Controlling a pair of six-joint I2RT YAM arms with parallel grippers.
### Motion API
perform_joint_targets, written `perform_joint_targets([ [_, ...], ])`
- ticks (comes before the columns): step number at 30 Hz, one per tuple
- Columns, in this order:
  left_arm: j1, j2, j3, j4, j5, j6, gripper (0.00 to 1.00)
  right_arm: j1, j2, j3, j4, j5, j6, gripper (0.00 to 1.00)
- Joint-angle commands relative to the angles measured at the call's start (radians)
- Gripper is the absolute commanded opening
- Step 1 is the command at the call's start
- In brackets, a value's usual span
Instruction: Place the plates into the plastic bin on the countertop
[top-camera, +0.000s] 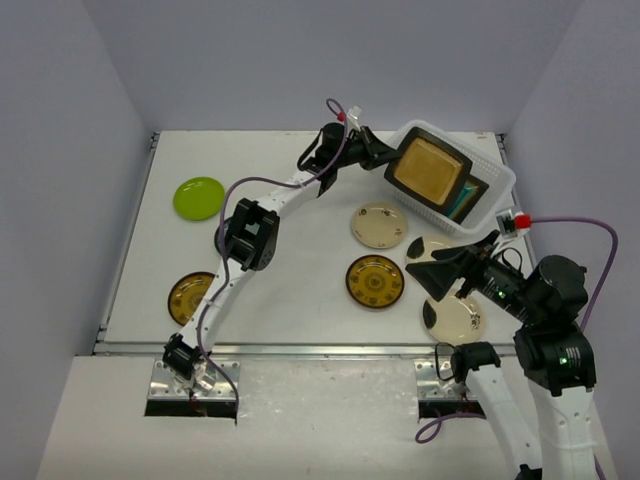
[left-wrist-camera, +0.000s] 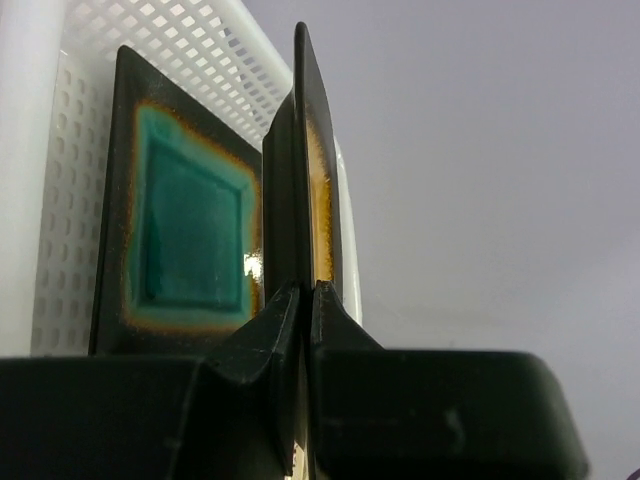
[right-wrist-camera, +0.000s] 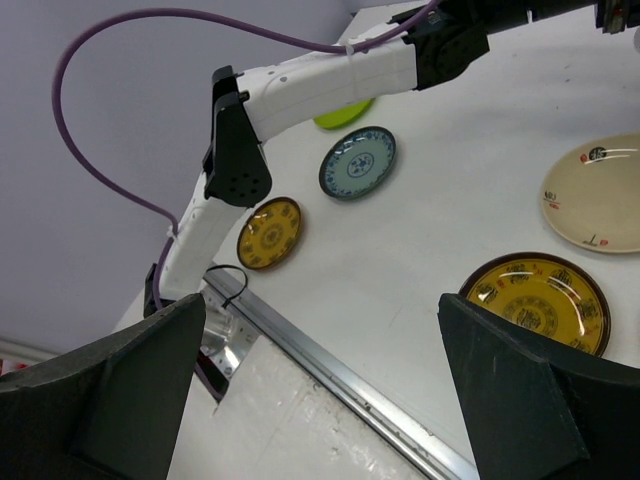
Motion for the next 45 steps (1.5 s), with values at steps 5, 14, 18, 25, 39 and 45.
perform_joint_targets([
  [5,-0.066,-0.034,0.048,0.207,-0.149,0.069,0.0,-0.003,-0.053,-0.003,-0.002,-0.001,-0.009,0.99],
  [14,-0.091,0.018,0.102,0.226,-0.23,0.107,0.0,-0.002,-0.085,0.0,-0.032,-0.016,-0.02,0.99],
  [18,-0.092,0.033,0.1,0.22,-0.205,0.145,0.0,-0.003,-0.091,0.001,-0.039,-0.011,-0.028,0.99],
  [25,-0.108,0.042,0.094,0.201,-0.205,0.2,0.34,-0.002,-0.099,-0.019,-0.039,0.0,-0.033,0.99],
  [39,-0.12,-0.149,0.088,0.081,-0.229,0.322,1.0,-0.002,-0.053,-0.056,-0.035,0.057,-0.059,0.99],
  [45,-0.117,-0.342,-0.013,-0.003,-0.255,0.407,1.0,-0.002,-0.033,-0.036,-0.044,0.11,-0.063,0.99],
])
